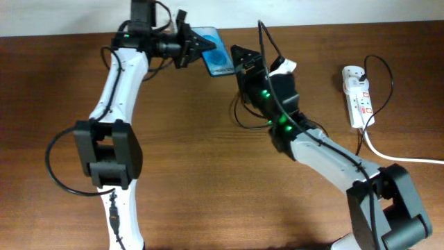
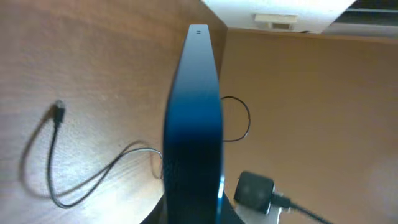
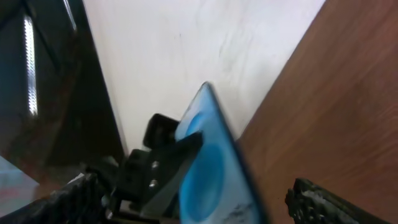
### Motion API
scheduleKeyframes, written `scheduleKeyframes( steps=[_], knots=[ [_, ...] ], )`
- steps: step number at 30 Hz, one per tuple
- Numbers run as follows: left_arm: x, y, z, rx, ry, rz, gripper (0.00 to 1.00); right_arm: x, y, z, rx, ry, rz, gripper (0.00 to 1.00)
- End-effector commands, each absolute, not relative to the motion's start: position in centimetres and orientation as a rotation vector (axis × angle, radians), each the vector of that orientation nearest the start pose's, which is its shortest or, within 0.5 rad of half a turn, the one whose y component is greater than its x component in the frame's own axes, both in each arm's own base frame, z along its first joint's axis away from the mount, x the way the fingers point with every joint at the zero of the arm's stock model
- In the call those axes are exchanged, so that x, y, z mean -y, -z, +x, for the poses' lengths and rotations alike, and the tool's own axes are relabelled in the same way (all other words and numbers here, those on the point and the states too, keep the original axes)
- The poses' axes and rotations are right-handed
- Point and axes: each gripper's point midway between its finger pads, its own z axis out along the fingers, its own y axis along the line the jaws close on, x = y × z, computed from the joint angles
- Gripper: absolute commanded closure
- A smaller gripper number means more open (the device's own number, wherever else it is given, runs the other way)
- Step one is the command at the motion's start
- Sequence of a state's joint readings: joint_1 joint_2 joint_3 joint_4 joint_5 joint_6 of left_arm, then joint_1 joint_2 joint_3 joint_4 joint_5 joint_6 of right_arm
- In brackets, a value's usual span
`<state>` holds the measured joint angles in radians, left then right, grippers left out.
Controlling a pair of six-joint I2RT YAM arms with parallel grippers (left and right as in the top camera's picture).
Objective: Plug charger to phone and switch on socket
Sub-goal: 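Release the right gripper and move it toward the black cable end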
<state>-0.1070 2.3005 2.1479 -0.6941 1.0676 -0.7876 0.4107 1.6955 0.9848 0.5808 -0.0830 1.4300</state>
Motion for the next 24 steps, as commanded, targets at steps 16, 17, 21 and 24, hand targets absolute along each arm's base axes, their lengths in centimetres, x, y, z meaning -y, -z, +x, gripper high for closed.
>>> scheduleKeyframes(
  steps=[16,17,21,24],
  knots=[
    [17.1,-26.3,51.2,-2.199,1.96,0.113,1.0,-13.5,-15.7,44.6,-2.349,-1.068,0.416,0.02],
    [17.0,-25.9,50.8,-2.252,2.007,0.013,1.0,-12.2,-14.6,44.3,-2.423,-0.902,0.452,0.02],
    [17.0,-25.3,49.9,-2.387,2.132,-0.314,1.0,-10.9,-13.4,43.7,-2.486,-0.737,0.509,0.02],
    [17.1,-25.4,49.3,-2.447,2.235,-0.547,1.0,-11.2,-13.1,43.3,-2.505,-0.731,0.507,0.02]
  ],
)
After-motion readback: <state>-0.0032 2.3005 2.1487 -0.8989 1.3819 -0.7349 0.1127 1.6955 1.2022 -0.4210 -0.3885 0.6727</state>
